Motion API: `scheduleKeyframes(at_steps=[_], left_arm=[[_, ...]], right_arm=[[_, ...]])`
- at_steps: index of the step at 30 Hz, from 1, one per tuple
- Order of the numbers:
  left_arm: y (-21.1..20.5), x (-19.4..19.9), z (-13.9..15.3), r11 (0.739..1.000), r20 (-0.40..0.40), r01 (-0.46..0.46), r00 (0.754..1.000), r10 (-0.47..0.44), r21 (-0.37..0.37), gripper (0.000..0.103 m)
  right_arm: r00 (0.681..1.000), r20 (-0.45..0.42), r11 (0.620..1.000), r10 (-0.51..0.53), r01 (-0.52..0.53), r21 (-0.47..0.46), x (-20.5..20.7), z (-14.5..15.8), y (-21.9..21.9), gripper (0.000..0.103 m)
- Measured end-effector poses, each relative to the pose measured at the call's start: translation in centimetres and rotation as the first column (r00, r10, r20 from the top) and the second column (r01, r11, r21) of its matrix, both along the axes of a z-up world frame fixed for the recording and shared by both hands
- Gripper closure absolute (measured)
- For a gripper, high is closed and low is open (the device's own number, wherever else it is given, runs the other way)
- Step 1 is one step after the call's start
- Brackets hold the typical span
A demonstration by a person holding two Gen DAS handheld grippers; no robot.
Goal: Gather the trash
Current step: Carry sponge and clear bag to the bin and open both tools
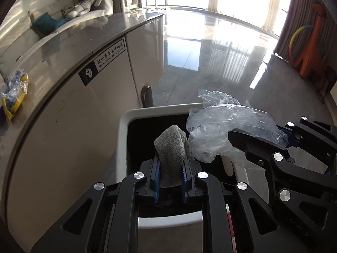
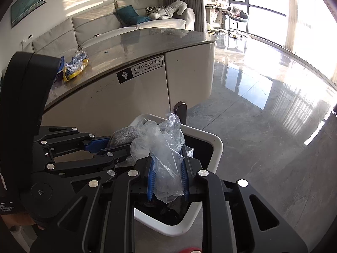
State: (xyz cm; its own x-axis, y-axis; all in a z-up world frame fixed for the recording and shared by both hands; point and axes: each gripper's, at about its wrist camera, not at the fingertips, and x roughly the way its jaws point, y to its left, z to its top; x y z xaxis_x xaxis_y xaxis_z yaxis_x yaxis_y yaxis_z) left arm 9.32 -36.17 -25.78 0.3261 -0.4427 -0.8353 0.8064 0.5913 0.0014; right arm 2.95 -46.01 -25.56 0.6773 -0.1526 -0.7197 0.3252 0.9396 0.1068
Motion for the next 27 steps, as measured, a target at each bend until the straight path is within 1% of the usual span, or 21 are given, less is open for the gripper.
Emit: scheduleKeyframes(at_steps=[4, 5, 6, 7, 8, 9, 10, 11, 12, 13, 15, 17, 20, 24, 27], left_arm=[[-0.2, 0.3, -1.1, 1.0, -0.019, 0.015, 1.0, -0.014, 0.01, 0.087], [-0.2, 0.4, -1.4, 1.0, -0.031, 0.022, 0.999, -0.022, 0.017, 0.085], [-0.5, 0.5, -1.8, 0.999, -0.034, 0.025, 0.999, -0.024, 0.032, 0.082], [-0.6, 0.6, -2.2, 0.998, -0.026, 0.018, 1.0, -0.016, 0.058, 0.069], [-0.8, 1.0, -2.9, 0.995, 0.008, -0.014, 1.0, 0.013, 0.101, 0.043], [-0.9, 1.3, -3.5, 0.986, 0.054, -0.052, 0.998, 0.043, 0.16, 0.027], [-1.1, 1.3, -4.1, 0.978, 0.088, -0.051, 0.996, 0.034, 0.203, 0.004], [-1.0, 1.0, -4.2, 0.979, 0.114, -0.032, 0.993, 0.009, 0.203, 0.005], [-1.0, 0.7, -4.2, 0.979, 0.126, -0.015, 0.992, -0.011, 0.201, 0.005], [-1.0, 0.5, -4.1, 0.981, 0.127, -0.004, 0.992, -0.021, 0.193, 0.005], [-1.2, 0.3, -4.0, 0.98, 0.135, -0.007, 0.991, -0.021, 0.197, 0.005], [-1.2, 0.5, -3.9, 0.981, 0.13, -0.016, 0.992, -0.009, 0.192, 0.005], [-0.9, 0.6, -3.5, 0.983, 0.126, -0.025, 0.992, 0.002, 0.183, 0.005], [-0.2, 0.7, -2.7, 0.984, 0.148, -0.043, 0.989, 0.017, 0.174, 0.005], [1.0, 1.0, -1.2, 0.986, 0.176, -0.083, 0.983, 0.056, 0.147, 0.005]], right_arm=[[1.0, -0.02, 1.0, 0.007, -0.007, 0.011, 0.4, -1.2, -0.5, 0.081], [1.0, -0.028, 1.0, 0.007, -0.007, 0.011, 0.4, -1.4, -0.6, 0.08], [0.999, -0.037, 1.0, 0.008, -0.007, 0.012, 0.5, -1.7, -0.8, 0.077], [0.999, -0.053, 1.0, 0.009, -0.008, 0.017, 0.6, -2.0, -1.1, 0.077], [0.997, -0.08, 1.0, -0.007, 0.007, 0.009, 0.7, -2.3, -1.4, 0.071], [0.995, -0.092, 0.999, -0.028, 0.03, 0.012, 0.8, -2.6, -1.7, 0.059], [0.994, -0.085, 0.998, -0.061, 0.064, 0.025, 0.6, -2.6, -2.2, 0.018], [0.996, -0.057, 0.996, -0.073, 0.075, 0.038, 0.3, -2.5, -2.3, 0.003], [0.997, -0.046, 0.997, -0.069, 0.071, 0.04, 0.3, -2.4, -2.2, 0.004], [0.997, -0.055, 0.998, -0.056, 0.057, 0.032, 0.4, -2.4, -2.0, 0.004], [0.996, -0.075, 0.998, -0.052, 0.054, 0.036, 0.7, -2.5, -2.1, 0.004], [0.996, -0.076, 0.998, -0.047, 0.05, 0.037, 0.7, -2.4, -2.1, 0.004], [0.998, -0.051, 0.999, -0.041, 0.041, 0.0, 0.4, -1.7, -1.7, 0.004], [0.999, -0.029, 0.999, -0.044, 0.044, -0.007, 0.4, -1.0, -1.4, 0.004], [0.999, 0.02, 0.999, -0.045, 0.045, -0.016, 0.4, 0.6, -0.9, 0.004]])
